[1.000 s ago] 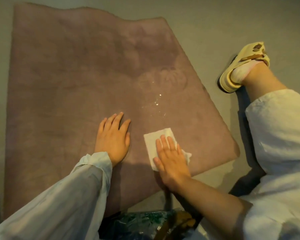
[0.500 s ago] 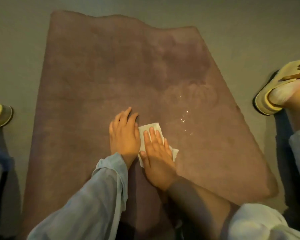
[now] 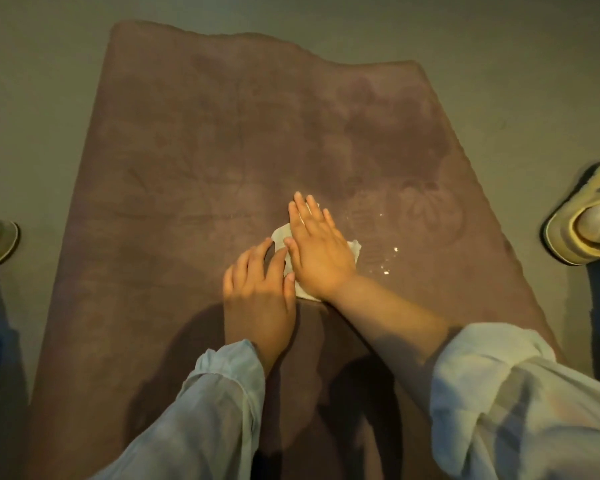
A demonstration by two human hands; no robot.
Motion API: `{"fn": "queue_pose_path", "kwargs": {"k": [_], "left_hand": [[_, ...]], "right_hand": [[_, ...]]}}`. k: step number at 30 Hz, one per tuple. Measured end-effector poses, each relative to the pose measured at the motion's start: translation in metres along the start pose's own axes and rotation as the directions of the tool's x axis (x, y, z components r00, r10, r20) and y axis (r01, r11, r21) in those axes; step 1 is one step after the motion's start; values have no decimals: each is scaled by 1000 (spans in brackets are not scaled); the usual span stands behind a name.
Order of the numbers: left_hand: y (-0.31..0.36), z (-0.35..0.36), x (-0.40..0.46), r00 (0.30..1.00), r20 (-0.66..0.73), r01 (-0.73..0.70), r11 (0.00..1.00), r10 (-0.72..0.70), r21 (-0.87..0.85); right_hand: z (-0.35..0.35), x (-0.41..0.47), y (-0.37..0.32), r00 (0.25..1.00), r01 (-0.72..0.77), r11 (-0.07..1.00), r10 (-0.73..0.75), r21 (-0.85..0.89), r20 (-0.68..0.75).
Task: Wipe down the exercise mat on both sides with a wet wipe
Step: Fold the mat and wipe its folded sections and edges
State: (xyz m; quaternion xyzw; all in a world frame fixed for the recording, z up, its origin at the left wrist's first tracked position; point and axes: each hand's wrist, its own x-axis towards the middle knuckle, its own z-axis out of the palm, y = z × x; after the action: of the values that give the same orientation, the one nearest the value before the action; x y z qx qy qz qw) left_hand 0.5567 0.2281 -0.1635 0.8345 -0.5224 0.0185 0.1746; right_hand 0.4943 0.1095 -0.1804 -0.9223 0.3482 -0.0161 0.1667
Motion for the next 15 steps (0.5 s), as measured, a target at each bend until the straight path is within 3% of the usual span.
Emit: {"fn": "queue_pose_path", "kwargs": {"k": [3,6,10,15], "left_hand": [[1,2,0,1000,-31,-3,1000,4,15],[2,3,0,998,-60,-2,1000,2,3],[1,7,-2,995,-99,1,1000,-1,-1],[2,8,-2,993,-118,0,1000,0,2]], "right_hand": [[-13,4,7,998,-25,997,21,-69,-61],[-15,-21,5,992,-58,998,57,-7,-113],[2,-73,-1,1000,-3,997,2,77,22],[3,-55,1,997,3,997,-10,81,78]]}}
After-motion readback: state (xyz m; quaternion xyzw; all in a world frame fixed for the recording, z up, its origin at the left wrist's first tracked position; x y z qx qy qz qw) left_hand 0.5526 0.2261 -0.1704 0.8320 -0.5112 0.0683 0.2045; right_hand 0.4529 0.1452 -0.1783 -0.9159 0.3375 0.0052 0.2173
